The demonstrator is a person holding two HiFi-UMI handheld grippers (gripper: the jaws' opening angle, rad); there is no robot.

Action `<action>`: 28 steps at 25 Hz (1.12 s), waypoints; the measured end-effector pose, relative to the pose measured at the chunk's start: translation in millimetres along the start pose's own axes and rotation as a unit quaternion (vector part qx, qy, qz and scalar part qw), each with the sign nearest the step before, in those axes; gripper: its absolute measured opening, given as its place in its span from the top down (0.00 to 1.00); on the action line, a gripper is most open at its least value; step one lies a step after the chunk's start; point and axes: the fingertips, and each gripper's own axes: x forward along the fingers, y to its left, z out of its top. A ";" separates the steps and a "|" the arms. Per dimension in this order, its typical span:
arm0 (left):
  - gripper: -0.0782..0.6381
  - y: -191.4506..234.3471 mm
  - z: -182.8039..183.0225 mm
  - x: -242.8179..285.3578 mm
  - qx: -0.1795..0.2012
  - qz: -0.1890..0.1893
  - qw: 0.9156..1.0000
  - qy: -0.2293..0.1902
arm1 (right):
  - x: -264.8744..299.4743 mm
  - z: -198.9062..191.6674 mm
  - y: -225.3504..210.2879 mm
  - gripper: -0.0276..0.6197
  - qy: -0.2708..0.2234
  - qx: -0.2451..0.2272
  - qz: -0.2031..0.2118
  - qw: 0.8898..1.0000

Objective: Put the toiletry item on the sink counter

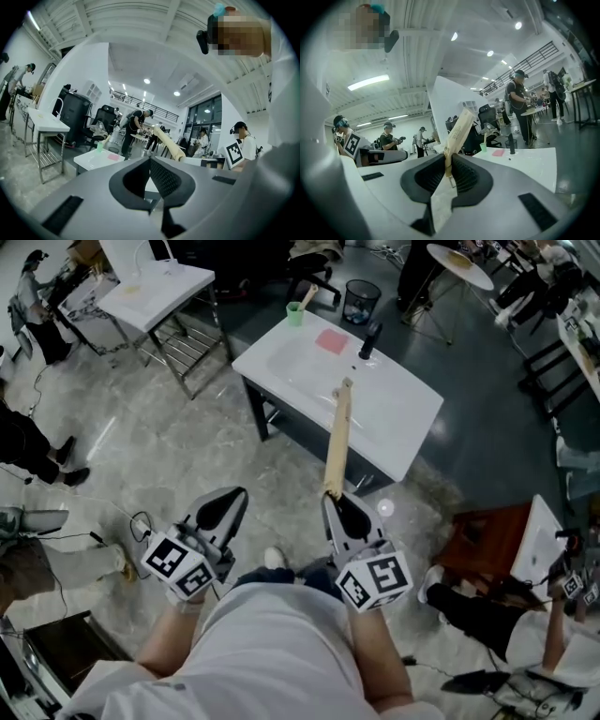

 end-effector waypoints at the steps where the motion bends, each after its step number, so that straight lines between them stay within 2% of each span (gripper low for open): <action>1: 0.87 5.9 0.1 -3.1 -0.001 0.000 1.000 0.000 | 3.2 0.1 1.8 0.88 -0.002 0.000 -0.005 1.000; 7: 0.87 30.6 2.7 -9.2 -0.002 -0.004 1.000 -0.003 | 23.8 2.3 2.0 0.88 -0.009 -0.009 -0.021 1.000; 14: 0.87 66.9 3.9 0.9 -0.009 0.003 1.000 -0.003 | 66.2 -0.3 -5.5 0.88 -0.014 -0.003 -0.016 1.000; 20: 0.87 93.2 8.5 27.3 -0.005 0.012 1.000 -0.001 | 99.0 -5.4 -23.3 0.88 -0.010 0.006 -0.005 1.000; 28: 0.87 121.7 8.8 62.3 -0.006 0.008 1.000 0.009 | 129.9 -10.0 -51.1 0.88 -0.005 0.015 -0.012 1.000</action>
